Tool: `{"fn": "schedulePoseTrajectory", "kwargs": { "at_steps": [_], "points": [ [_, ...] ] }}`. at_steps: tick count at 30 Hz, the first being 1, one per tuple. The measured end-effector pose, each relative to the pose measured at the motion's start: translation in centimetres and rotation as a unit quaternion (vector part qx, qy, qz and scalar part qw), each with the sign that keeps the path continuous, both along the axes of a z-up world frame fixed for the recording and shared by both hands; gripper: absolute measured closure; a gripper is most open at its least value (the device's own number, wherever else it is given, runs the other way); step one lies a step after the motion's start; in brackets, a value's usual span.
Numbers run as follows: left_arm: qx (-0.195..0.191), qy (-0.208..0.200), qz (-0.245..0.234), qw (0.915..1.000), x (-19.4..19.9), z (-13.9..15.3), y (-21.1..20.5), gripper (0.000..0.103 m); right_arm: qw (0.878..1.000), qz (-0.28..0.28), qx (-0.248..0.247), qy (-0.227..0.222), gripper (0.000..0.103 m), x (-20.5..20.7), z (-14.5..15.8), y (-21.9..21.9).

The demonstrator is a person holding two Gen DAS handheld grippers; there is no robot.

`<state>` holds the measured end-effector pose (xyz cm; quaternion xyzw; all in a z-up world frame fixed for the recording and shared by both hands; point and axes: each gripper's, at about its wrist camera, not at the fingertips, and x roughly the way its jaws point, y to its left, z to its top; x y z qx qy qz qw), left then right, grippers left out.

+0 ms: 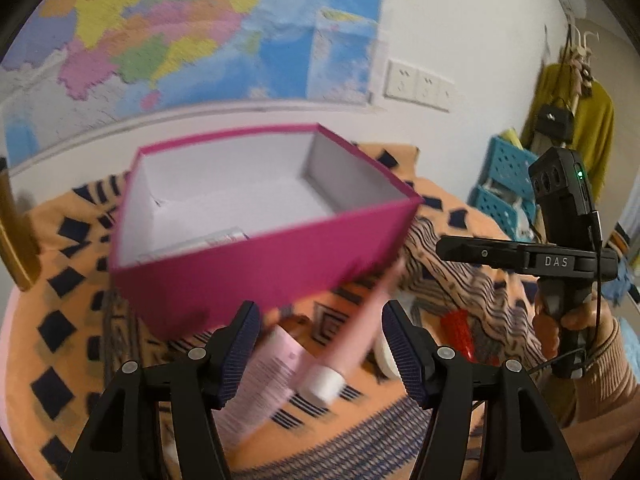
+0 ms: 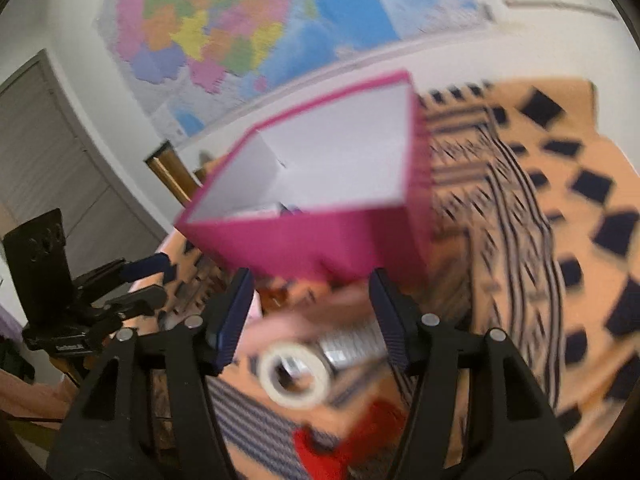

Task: Organize rigid objects
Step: 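Open the left gripper and move the right gripper to the red corkscrew, then close the right gripper on the red corkscrew and lift it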

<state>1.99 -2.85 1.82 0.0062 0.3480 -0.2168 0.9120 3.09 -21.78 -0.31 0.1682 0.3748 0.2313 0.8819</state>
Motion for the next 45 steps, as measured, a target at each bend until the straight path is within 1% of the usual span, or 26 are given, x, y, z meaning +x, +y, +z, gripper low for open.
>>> {"fn": "schedulePoseTrajectory", "kwargs": {
  "at_steps": [3,8,13,17,19,21,22,23,25,26,27,28,29,30,32,36,40,42,45],
  "points": [
    [0.001,0.016,-0.018,0.9997,-0.3,-1.0,-1.2,0.038,1.000,-0.020,-0.013,0.021,0.041,-1.3,-1.2,-1.2],
    [0.004,0.027,-0.042,0.9987,-1.0,-1.7,-2.8,0.038,0.998,-0.037,-0.025,0.049,0.041,-3.6,-2.8,-2.5],
    [0.009,0.031,-0.059,0.9977,-1.3,-2.0,-4.0,0.038,0.996,-0.032,-0.025,0.076,0.041,-5.0,-4.5,-2.2],
    [0.008,0.036,-0.063,0.9973,-1.4,-2.2,-4.4,0.038,0.996,-0.019,-0.030,0.084,0.042,-5.3,-5.3,-1.0],
    [0.007,0.039,-0.064,0.9972,-1.5,-2.2,-4.6,0.038,0.996,-0.016,-0.032,0.086,0.044,-5.1,-5.6,-0.4],
    [0.009,0.040,-0.066,0.9970,-1.5,-2.3,-4.9,0.038,0.995,-0.016,-0.037,0.089,0.049,-4.7,-5.9,0.1],
    [0.010,0.041,-0.067,0.9969,-1.5,-2.4,-5.0,0.038,0.995,-0.021,-0.048,0.089,0.052,-4.5,-6.1,0.4],
    [0.011,0.042,-0.067,0.9968,-1.5,-2.5,-5.0,0.038,0.994,-0.029,-0.064,0.082,0.057,-4.5,-6.2,0.7],
    [0.011,0.045,-0.069,0.9966,-1.4,-2.6,-5.1,0.038,0.993,-0.037,-0.088,0.073,0.060,-4.5,-6.2,1.2],
    [0.011,0.045,-0.070,0.9965,-1.5,-2.6,-5.2,0.038,0.992,-0.040,-0.092,0.072,0.064,-4.5,-6.2,1.3],
    [0.011,0.046,-0.071,0.9963,-1.5,-2.7,-5.2,0.038,0.992,-0.043,-0.091,0.072,0.071,-4.5,-6.3,1.1],
    [0.010,0.047,-0.072,0.9962,-1.5,-2.7,-5.2,0.038,0.993,-0.044,-0.086,0.074,0.071,-4.5,-6.3,0.9],
    [0.008,0.051,-0.075,0.9959,-1.4,-2.8,-5.3,0.038,0.993,-0.044,-0.077,0.077,0.075,-4.5,-6.4,0.6],
    [0.007,0.055,-0.078,0.9954,-1.3,-2.9,-5.3,0.038,0.994,-0.044,-0.067,0.080,0.075,-4.4,-6.4,0.3],
    [0.006,0.061,-0.080,0.9950,-1.2,-3.1,-5.4,0.038,0.994,-0.048,-0.061,0.079,0.075,-4.6,-6.3,-0.1],
    [-0.004,0.070,-0.095,0.9930,-1.2,-3.3,-5.8,0.038,0.996,-0.046,-0.037,0.063,0.075,-5.0,-5.2,-0.5],
    [-0.015,0.073,-0.115,0.9906,-1.3,-3.0,-6.5,0.038,0.998,-0.041,-0.029,0.044,0.075,-5.3,-3.9,-0.5],
    [-0.022,0.071,-0.127,0.9891,-1.3,-2.7,-7.0,0.038,0.998,-0.036,-0.024,0.034,0.075,-5.3,-3.2,-0.3],
    [-0.021,0.061,-0.134,0.9888,-1.2,-2.3,-7.7,0.038,0.999,-0.025,-0.021,0.018,0.076,-5.2,-2.1,0.2]
  ]
}}
